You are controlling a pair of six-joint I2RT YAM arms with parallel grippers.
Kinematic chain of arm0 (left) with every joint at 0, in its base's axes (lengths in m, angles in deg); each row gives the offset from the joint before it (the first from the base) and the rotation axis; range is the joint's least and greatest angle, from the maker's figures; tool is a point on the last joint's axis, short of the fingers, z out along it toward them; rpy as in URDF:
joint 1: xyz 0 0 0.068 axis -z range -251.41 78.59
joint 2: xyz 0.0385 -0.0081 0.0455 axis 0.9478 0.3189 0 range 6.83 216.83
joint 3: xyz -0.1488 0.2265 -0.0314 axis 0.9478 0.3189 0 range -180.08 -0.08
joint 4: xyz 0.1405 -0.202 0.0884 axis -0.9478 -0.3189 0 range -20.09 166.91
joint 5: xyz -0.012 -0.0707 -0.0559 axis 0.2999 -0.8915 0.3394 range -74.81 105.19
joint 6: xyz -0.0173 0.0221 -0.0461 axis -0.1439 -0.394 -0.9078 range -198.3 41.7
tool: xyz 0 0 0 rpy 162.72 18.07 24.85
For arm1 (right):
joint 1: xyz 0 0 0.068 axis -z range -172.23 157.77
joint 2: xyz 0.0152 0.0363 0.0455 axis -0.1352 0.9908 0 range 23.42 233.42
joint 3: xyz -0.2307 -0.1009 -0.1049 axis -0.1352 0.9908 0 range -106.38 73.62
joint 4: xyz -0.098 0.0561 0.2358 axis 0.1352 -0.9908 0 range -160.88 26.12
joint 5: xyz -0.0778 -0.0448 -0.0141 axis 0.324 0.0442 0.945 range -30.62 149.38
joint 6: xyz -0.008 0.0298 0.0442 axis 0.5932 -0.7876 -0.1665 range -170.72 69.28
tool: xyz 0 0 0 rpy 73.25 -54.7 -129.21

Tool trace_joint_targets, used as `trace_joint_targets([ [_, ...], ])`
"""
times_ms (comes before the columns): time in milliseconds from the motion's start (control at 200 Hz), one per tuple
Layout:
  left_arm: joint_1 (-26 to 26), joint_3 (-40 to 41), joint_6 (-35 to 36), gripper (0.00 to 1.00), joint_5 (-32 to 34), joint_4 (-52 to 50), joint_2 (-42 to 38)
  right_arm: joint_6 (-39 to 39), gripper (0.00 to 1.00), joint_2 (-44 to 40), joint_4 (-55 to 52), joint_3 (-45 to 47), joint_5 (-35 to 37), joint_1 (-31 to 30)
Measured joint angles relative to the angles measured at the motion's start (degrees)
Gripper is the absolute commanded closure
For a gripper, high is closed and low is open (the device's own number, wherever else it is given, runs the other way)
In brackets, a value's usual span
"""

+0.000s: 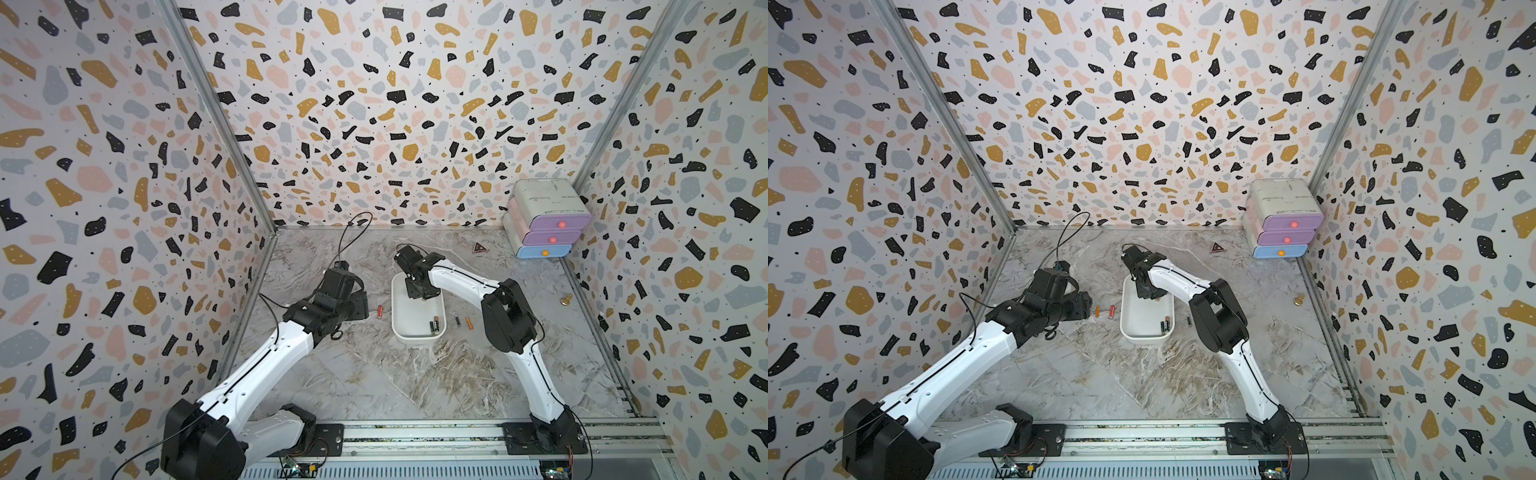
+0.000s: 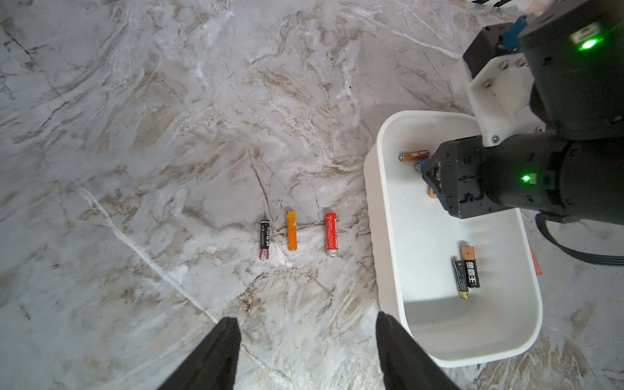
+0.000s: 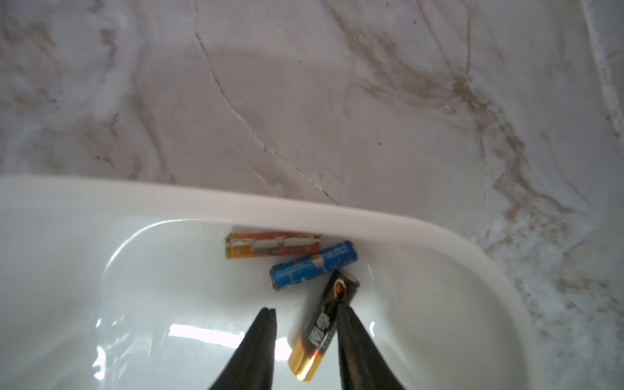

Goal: Take the batteries out of the storage box
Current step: Pick up the battery from the storage box.

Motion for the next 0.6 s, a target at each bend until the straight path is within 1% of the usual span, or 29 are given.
trace_joint_targets([
  [75,0.0,0.0,0.26,0.32,0.0,0.0,-0.31,-0.98,0.6,0.26,-0.22,0.0,0.63,0.0],
  [275,0.0,0.15,0.7,0.31,-0.09,0.22,-0.9,-3.69,0.6,0.26,0.09,0.74,1.66,0.0],
  [446,0.0,0.17,0.7,0.31,-0.55,0.31,-0.72,-5.95,0.64,0.2,-0.04,2.01,1.73,-0.11],
  [601,0.0,0.17,0.76,0.31,-0.76,0.35,-0.72,-7.67,0.72,-1.38,1.7,4.9,1.25,-0.11],
])
